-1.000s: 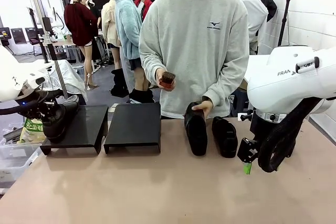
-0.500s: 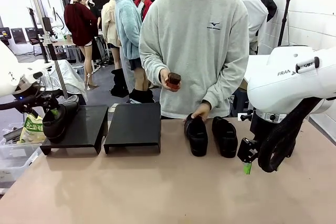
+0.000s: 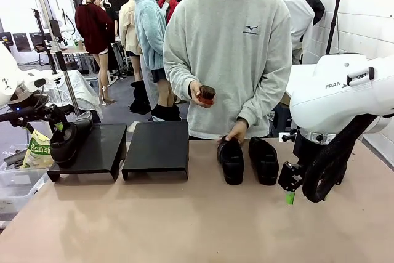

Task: Organize the shoes by placing them on the stand.
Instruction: Place the Shoe from the middle of the table onto the Shoes Stand, then pick up one Shoe and place it in the middle of the table.

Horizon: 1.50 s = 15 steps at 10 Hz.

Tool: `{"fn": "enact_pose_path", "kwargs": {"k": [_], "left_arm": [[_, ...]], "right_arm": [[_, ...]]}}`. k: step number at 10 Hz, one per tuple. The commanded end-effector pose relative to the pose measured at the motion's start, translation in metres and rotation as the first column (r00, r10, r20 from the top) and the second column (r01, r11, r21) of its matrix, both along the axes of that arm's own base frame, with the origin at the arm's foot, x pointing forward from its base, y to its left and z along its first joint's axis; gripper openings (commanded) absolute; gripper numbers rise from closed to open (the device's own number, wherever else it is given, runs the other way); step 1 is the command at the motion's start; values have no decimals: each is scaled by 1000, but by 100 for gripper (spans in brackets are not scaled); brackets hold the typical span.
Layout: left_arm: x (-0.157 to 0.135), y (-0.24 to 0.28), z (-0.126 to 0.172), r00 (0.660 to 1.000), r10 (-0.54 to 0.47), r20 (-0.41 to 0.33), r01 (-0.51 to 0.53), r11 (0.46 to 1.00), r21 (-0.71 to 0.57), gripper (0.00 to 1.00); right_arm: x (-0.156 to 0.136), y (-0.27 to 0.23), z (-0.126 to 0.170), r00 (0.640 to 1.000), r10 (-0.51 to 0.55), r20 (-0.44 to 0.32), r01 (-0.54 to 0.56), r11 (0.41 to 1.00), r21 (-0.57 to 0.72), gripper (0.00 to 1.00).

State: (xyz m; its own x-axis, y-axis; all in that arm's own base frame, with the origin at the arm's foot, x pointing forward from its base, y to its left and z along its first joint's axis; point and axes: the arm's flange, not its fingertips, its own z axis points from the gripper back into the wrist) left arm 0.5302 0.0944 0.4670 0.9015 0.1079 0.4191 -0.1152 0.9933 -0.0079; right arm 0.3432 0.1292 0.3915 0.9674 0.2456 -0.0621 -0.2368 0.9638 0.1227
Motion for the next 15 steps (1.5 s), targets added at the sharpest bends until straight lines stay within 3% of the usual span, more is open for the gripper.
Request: {"fn": "enact_pose_path", "kwargs": {"k": [1, 11, 13, 14, 15], "left_arm": [[0, -3, 0, 1000, -11, 10, 11, 1000, -21, 100], [1, -4, 0, 1000, -3, 1, 3, 1000, -10, 100], [-69, -26, 35, 987, -128, 100, 136, 987, -83, 100], [-93, -33, 44, 985, -114, 133, 129, 985, -112, 100], [-120, -43, 51, 991, -114, 66, 124, 977, -176, 100]], "right_arm": [[0, -2, -1, 1000, 15, -4, -15, 1000, -2, 100], [0, -2, -1, 1000, 15, -4, -15, 1000, -2, 100], [0, -2, -1, 1000, 15, -4, -15, 1000, -2, 100], [0, -2, -1, 1000, 15, -4, -15, 1000, -2, 100], [0, -2, -1, 1000, 15, -4, -15, 1000, -2, 100]]}}
